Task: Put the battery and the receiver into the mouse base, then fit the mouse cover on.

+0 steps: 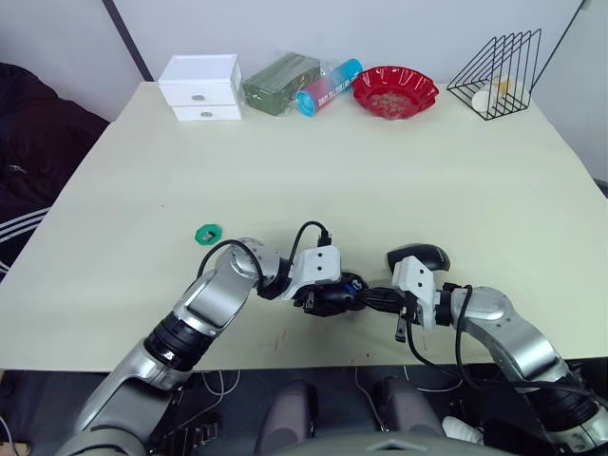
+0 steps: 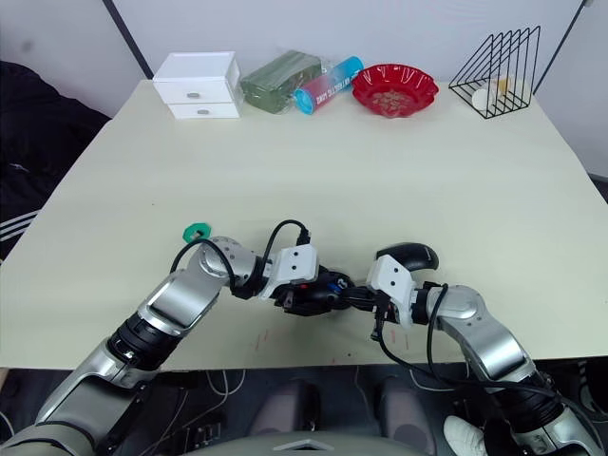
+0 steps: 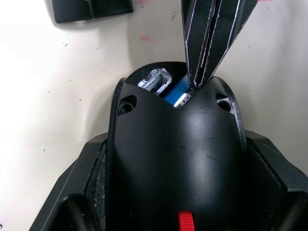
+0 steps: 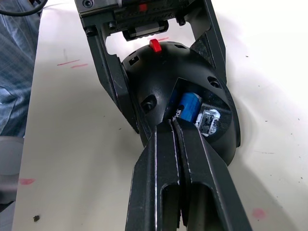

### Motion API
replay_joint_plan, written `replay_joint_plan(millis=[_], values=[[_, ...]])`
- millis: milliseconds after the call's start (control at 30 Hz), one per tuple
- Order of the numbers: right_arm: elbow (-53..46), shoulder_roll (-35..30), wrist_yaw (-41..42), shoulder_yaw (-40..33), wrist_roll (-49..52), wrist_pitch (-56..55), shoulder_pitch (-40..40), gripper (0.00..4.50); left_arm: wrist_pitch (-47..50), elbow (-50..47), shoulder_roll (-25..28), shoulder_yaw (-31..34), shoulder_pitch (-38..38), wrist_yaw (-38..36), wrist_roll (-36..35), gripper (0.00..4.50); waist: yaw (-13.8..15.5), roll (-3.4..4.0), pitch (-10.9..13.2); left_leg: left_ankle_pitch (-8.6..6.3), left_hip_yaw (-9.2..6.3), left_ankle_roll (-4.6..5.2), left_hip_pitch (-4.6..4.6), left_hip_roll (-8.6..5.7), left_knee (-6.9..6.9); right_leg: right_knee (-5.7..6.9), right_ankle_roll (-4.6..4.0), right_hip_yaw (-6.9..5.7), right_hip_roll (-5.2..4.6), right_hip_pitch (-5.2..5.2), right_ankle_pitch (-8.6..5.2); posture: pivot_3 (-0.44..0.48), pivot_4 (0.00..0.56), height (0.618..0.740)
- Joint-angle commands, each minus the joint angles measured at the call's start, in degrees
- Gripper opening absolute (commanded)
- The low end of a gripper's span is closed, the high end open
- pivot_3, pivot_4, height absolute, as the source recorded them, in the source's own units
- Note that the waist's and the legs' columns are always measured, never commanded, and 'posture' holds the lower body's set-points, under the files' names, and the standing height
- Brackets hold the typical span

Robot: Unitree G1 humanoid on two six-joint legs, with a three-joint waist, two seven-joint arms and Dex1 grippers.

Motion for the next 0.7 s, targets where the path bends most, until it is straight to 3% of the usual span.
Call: replay_joint_plan(millis=[33, 400, 700], values=[[1.33, -0.97, 0.37, -2.26, -0.33, -2.59, 3.57, 0.01, 0.67, 0.13, 0.18, -2.30, 1.33, -1.38, -0.12, 2.97, 0.12, 0.00, 0.00, 0.00, 0.00, 0.00, -0.01, 0.00, 0.00, -0.01, 0.00, 0.00, 0.00, 0.00, 0.00, 0.000, 0.150, 0.740], [-4.39, -4.32, 7.28, -14.98, 7.82, -12.85, 11.11, 0.01, 0.82, 0.60, -0.70, -2.13, 0.68, -1.01, -0.17, 2.97, 0.23, 0.01, 0.07, 0.00, -0.04, 0.00, -0.19, -0.01, 0.02, -0.09, 0.03, -0.04, -0.01, -0.08, 0.00, 0.000, 0.150, 0.740], [4.30, -9.45, 20.69, -31.56, 17.12, -21.78, 19.76, 0.01, 0.86, 1.20, -1.08, -1.93, -0.19, -1.20, -0.20, 2.97, 0.92, 0.02, 0.12, 0.00, -0.06, 0.00, -0.26, -0.02, 0.04, -0.16, 0.04, -0.07, -0.02, -0.07, 0.00, 0.000, 0.150, 0.740]])
